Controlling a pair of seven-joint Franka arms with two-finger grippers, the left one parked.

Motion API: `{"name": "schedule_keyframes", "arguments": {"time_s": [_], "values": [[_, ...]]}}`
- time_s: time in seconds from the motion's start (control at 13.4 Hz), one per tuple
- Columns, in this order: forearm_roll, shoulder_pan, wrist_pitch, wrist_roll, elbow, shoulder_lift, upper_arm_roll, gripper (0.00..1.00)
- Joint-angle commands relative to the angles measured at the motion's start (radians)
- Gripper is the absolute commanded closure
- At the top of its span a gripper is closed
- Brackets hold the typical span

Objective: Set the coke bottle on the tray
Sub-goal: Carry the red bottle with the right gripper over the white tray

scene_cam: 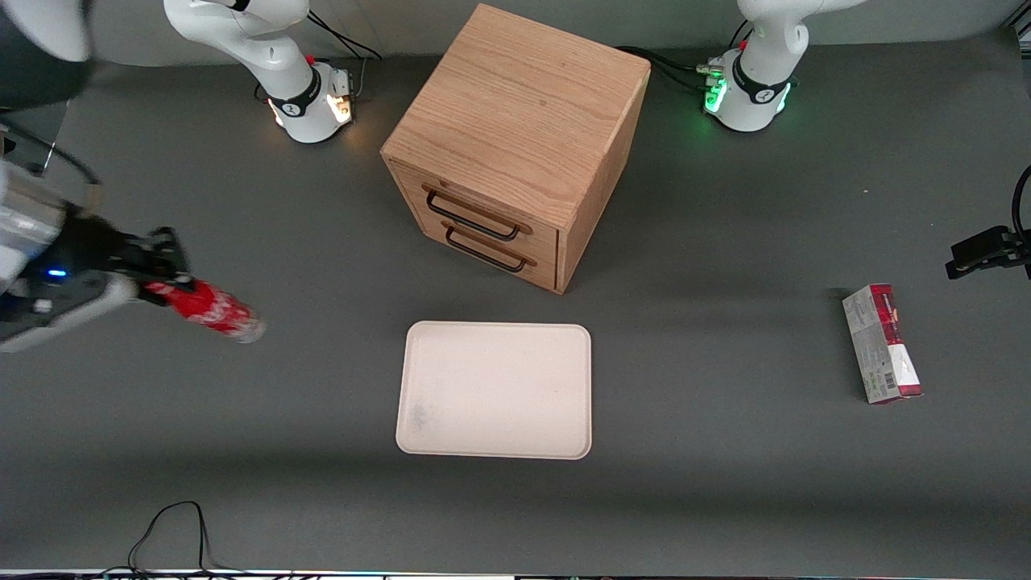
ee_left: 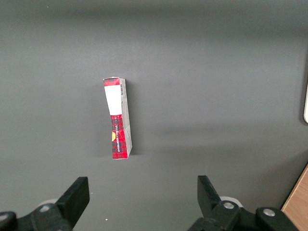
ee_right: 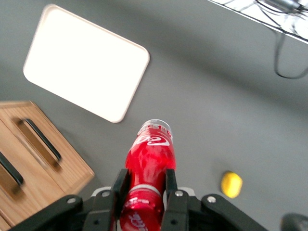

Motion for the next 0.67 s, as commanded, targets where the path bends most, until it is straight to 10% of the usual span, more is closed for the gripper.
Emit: {"name": "schedule_keyframes", "arguments": {"time_s": [0.0,0.6], "values": [[-0.058,0.124,0.034,0.123,0.083,0.083,-0.003,1.0],[-0.069,0.208,0.19,0.223,0.123,0.278,-0.004,1.0]]}}
